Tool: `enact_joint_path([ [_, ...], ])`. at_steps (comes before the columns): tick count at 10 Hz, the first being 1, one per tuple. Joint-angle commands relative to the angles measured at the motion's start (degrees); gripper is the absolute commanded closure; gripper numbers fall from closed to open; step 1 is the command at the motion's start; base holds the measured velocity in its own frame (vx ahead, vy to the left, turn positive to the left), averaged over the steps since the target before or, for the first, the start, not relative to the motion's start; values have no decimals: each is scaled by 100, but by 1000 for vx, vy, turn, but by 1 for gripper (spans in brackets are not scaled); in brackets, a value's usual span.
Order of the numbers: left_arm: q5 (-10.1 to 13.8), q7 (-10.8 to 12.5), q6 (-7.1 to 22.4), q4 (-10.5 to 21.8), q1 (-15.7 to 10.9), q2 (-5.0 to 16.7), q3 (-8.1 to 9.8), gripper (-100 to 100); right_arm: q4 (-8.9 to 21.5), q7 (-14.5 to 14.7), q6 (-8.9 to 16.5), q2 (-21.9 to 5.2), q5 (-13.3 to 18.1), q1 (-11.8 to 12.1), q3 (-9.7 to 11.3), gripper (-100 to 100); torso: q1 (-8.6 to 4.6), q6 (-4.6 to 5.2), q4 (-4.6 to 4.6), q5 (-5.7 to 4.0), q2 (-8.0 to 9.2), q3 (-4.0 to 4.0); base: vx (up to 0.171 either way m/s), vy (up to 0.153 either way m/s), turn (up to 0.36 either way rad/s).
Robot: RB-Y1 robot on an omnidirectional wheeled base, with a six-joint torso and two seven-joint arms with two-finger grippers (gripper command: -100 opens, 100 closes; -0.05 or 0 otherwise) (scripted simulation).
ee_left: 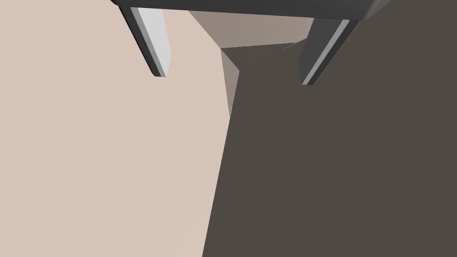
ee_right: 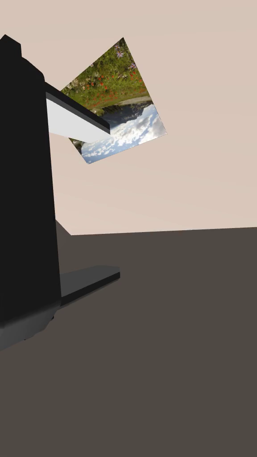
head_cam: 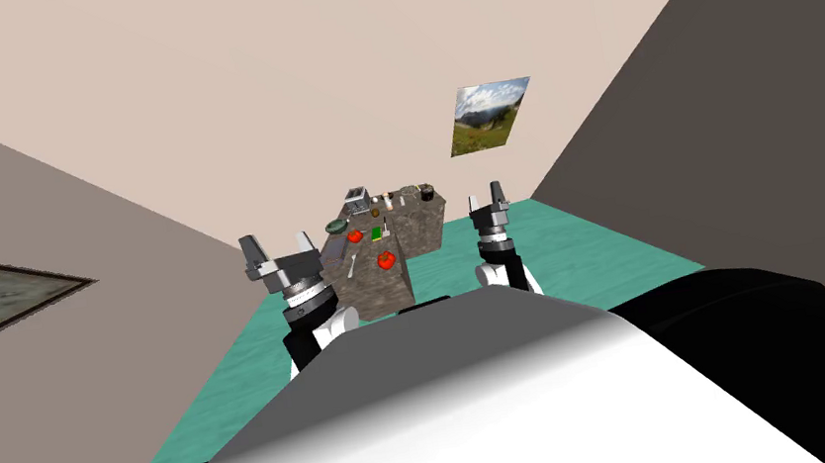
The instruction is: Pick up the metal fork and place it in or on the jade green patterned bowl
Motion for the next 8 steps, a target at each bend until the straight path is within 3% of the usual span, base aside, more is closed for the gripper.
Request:
enact_joint_path([
  [1,-72,-57,-33,29,39,205,28,-100,0,0,0,0,0,0,0,0,0,0,0,0,0,0,-12,4,-58],
  [4,-361,-291,-174,133,198,675,148,-100,0,0,0,0,0,-1,0,0,9,1,3,2,16,9,-43,19,-144],
  [8,-994,-844,-517,340,577,1312,434,-100,0,0,0,0,0,-2,0,0,13,2,9,3,38,22,-94,29,-236],
])
